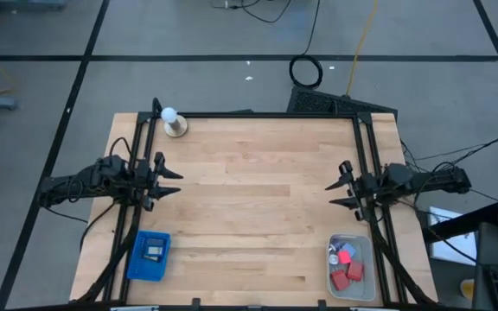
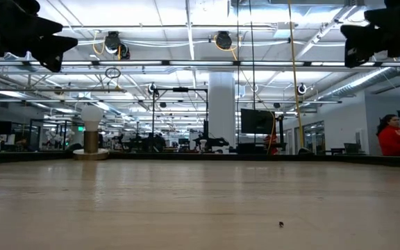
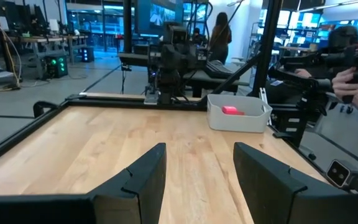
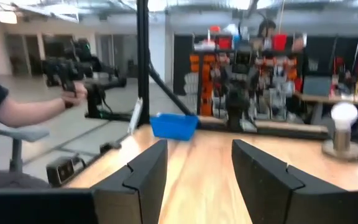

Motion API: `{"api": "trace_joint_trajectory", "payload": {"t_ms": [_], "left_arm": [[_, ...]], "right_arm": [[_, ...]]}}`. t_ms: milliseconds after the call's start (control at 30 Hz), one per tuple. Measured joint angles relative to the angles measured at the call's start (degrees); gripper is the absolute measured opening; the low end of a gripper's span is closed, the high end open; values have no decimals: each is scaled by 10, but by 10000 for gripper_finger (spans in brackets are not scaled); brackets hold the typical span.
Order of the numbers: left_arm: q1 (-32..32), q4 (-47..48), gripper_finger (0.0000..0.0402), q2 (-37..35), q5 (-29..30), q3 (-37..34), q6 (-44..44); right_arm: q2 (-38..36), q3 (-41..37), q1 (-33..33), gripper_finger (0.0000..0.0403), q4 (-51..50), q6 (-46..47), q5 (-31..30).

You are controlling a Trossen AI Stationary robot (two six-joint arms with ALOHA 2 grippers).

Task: Pick & Place Office items
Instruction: Return to Home Position

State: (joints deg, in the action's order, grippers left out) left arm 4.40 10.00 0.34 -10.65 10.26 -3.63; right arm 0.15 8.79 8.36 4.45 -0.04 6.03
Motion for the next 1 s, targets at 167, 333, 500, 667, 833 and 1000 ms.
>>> {"api": "trace_joint_trajectory", "payload": {"t_ms": [167,333,500,667,833,1000], "left_arm": [[0,0,186,0,-3,0,-4],[0,5,186,0,-4,0,-9],[0,10,186,0,-3,0,-15],[0,13,186,0,0,0,-51],[0,14,186,0,1,0,-56],[0,14,186,0,1,0,-56]], "right_arm": [[1,-4,0,173,0,10,0],[1,-20,0,173,0,12,-1],[1,-37,0,173,10,9,-1],[1,-49,0,173,17,13,-2],[1,-50,0,173,14,13,-1],[1,-51,0,173,13,22,0]]}}
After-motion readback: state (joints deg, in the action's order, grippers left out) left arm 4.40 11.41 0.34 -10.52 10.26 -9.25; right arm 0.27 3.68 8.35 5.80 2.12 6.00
